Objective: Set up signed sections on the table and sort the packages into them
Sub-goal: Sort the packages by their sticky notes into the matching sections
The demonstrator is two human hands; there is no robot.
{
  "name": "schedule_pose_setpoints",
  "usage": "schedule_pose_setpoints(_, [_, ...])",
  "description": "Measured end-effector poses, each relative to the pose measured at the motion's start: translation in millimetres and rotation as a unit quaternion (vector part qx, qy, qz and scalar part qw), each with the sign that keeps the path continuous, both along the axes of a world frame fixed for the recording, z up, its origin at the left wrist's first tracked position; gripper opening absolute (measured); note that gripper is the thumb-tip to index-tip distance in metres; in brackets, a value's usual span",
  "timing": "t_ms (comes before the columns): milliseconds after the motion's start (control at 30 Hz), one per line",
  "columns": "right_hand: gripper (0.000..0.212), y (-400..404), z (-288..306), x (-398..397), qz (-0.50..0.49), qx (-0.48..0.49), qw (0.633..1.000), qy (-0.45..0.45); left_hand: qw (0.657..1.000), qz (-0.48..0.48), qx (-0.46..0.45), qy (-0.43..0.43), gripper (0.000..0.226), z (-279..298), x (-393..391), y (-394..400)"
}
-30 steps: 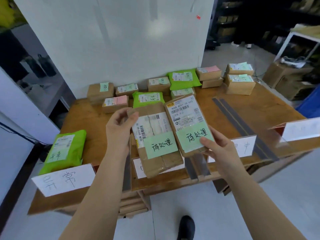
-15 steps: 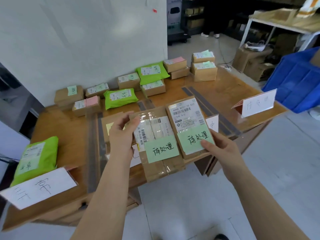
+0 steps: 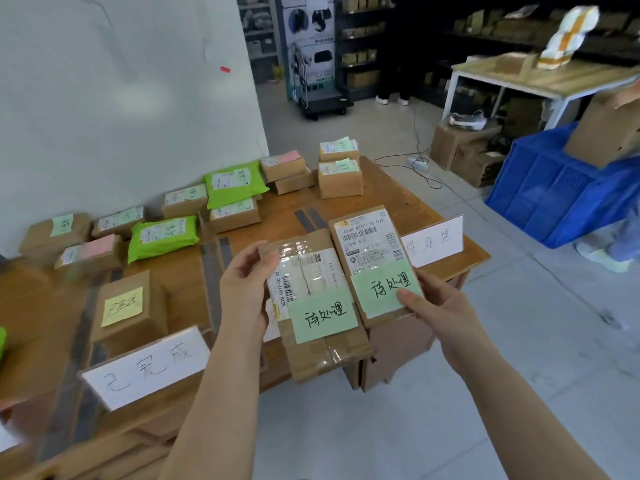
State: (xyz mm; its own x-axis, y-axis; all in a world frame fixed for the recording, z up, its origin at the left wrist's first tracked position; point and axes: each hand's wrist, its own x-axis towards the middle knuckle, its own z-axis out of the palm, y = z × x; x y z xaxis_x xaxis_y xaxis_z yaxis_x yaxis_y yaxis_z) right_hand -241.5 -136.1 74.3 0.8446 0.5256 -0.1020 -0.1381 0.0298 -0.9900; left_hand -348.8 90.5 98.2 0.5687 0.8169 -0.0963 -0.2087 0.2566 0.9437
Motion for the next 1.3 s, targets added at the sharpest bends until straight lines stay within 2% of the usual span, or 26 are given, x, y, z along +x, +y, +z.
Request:
schedule_pose_setpoints(233, [0.042,-15.2,-2.8,67.9,-0.013,-0.014,1.000,0.013,1.000,-0.003,-0.016,0.004,0.020,-0.5,70.2,-15.2])
schedule_pose_setpoints(400, [0.045,-0.5,-6.4,123.4,-0.026,-0.039,0.999,0.011,0.999,0.003,-0.033,0.001,0.020,-10.1,126.1,0.2])
schedule_pose_setpoints(567, [0.041,17.6,-0.8,184.4,-0.040,-0.086,0.996,0.004,0.998,0.010,-0.065,0.004,0.020,-16.1,187.3,18.7])
schedule_pose_setpoints(800, [0.046,38.5,7.0,246.6,-0.039,-0.090,0.995,0.023,0.998,0.013,-0.059,0.012,0.018,-13.3,253.3,39.0])
schedule_pose_setpoints(1167, [0.053,54.0,-18.9,346.1,0.040,-0.084,0.994,0.064,0.995,0.086,-0.029,0.042,0.016,-18.1,318.2,34.1])
schedule_pose_setpoints(1300, [0.050,50.8,-31.0,389.0,0.114,-0.090,0.987,0.068,0.989,0.139,-0.018,0.047,0.015,-18.5,340.4,18.9])
